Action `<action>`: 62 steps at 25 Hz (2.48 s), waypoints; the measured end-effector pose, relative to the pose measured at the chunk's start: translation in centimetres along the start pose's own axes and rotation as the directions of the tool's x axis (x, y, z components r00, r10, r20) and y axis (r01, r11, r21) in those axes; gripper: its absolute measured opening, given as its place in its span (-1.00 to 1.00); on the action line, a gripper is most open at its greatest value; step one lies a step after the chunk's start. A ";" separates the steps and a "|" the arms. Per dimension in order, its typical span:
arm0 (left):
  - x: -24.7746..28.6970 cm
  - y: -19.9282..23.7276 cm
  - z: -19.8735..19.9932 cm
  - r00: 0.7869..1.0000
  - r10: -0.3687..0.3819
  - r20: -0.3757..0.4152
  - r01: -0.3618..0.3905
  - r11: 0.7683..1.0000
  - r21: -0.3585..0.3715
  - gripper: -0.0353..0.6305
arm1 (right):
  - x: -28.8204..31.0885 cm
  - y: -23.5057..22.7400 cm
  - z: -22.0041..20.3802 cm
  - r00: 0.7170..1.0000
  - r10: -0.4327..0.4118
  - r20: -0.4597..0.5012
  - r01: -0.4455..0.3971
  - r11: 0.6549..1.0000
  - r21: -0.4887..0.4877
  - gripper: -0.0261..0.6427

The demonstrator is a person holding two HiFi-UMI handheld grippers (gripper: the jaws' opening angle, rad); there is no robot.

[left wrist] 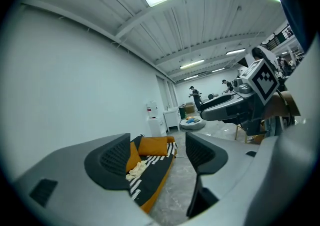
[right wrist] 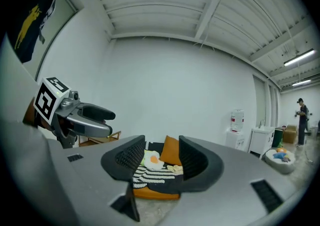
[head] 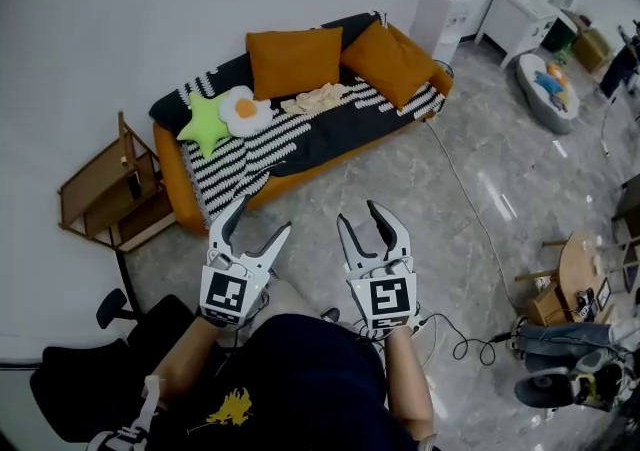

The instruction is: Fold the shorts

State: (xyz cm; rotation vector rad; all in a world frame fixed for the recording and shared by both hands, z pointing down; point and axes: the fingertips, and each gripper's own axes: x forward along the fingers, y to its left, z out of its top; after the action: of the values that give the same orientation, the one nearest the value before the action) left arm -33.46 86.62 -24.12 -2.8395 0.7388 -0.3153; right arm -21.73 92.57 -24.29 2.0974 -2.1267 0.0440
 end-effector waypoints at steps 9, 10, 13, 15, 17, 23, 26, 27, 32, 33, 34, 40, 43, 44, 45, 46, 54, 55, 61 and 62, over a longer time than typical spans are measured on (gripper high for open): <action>1.1 3.1 -4.0 0.997 0.020 -0.079 -0.023 0.999 -0.029 0.27 | 2.2 -1.6 -1.0 0.997 -0.050 0.057 0.046 0.996 0.072 0.87; 1.2 3.4 -4.6 0.996 0.019 -0.086 -0.021 0.999 -0.029 0.27 | 2.4 -1.7 -1.8 0.997 -0.057 0.048 0.054 0.996 0.072 0.87; 2.4 4.3 -6.5 0.992 0.006 -0.125 -0.010 0.999 -0.032 0.43 | 2.9 -2.3 -5.7 0.996 -0.082 -0.032 0.085 0.990 0.115 0.87; 3.6 5.4 -7.5 0.990 -0.008 -0.137 0.001 0.999 -0.050 0.56 | 3.5 -2.7 -7.5 0.992 -0.096 -0.087 0.108 0.984 0.143 0.87; 4.7 7.1 -8.2 0.990 -0.018 -0.137 0.008 0.997 -0.073 0.60 | 4.5 -3.0 -8.4 0.985 -0.113 -0.130 0.132 0.980 0.146 0.87; 8.6 15.1 -8.5 0.992 -0.039 -0.116 0.025 0.993 -0.118 0.61 | 9.9 -4.7 -7.2 0.955 -0.200 -0.221 0.239 0.956 0.170 0.87; 10.6 18.8 -9.0 0.992 -0.079 -0.095 0.064 0.986 -0.152 0.60 | 13.2 -4.1 -6.0 0.942 -0.215 -0.258 0.258 0.955 0.147 0.87; 11.3 19.8 -9.6 0.991 -0.099 -0.091 0.081 0.980 -0.182 0.60 | 14.4 -3.8 -5.9 0.939 -0.214 -0.270 0.262 0.953 0.153 0.87; 14.5 25.6 -12.3 0.988 -0.144 -0.059 0.126 0.961 -0.248 0.60 | 20.8 -3.6 -5.5 0.930 -0.239 -0.279 0.306 0.924 0.229 0.83; 14.9 26.5 -13.0 0.986 -0.152 -0.064 0.133 0.962 -0.239 0.60 | 21.8 -3.4 -5.9 0.924 -0.246 -0.294 0.313 0.927 0.208 0.83; 15.2 27.2 -13.7 0.984 -0.161 -0.073 0.140 0.962 -0.235 0.60 | 22.8 -3.4 -6.5 0.917 -0.251 -0.309 0.319 0.929 0.190 0.83; 19.0 32.7 -15.9 0.989 -0.124 -0.085 0.103 0.970 -0.219 0.60 | 31.3 -5.8 -7.0 0.921 -0.225 -0.319 0.293 0.939 0.182 0.73; 23.5 35.2 -17.2 0.986 -0.120 -0.117 0.093 0.971 -0.220 0.60 | 36.6 -8.2 -8.0 0.920 -0.199 -0.337 0.269 0.946 0.178 0.62; 25.4 35.8 -17.5 0.985 -0.123 -0.123 0.093 0.971 -0.220 0.60 | 38.2 -9.5 -8.7 0.917 -0.198 -0.345 0.272 0.945 0.180 0.58; 27.4 36.5 -17.7 0.985 -0.123 -0.123 0.094 0.972 -0.217 0.60 | 40.0 -11.1 -9.5 0.914 -0.208 -0.349 0.284 0.942 0.182 0.53; 29.6 37.3 -17.9 0.986 -0.123 -0.113 0.097 0.972 -0.214 0.60 | 41.8 -13.0 -10.4 0.909 -0.228 -0.349 0.305 0.934 0.183 0.41; 54.6 41.5 -23.8 0.972 -0.177 -0.155 0.141 0.966 -0.217 0.60 | 60.0 -30.7 -21.4 0.847 -0.193 -0.496 0.328 0.923 0.201 -0.12; 57.9 41.8 -25.2 0.962 -0.189 -0.196 0.140 0.961 -0.239 0.60 | 62.6 -32.8 -23.0 0.839 -0.167 -0.518 0.308 0.930 0.200 -0.14; 76.0 42.3 -35.4 0.934 -0.257 -0.249 0.212 0.958 -0.192 0.60 | 77.5 -41.1 -37.5 0.759 -0.036 -0.650 0.162 0.978 0.135 -0.23; 78.1 42.2 -37.7 0.927 -0.264 -0.268 0.216 0.957 -0.194 0.60 | 79.3 -41.8 -40.4 0.742 -0.022 -0.670 0.147 0.980 0.130 -0.25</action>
State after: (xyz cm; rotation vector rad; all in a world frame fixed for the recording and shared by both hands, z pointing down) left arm 4.36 6.66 14.26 -3.0818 0.4782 -0.7588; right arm 22.81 18.32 22.29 1.8503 -1.6188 0.8698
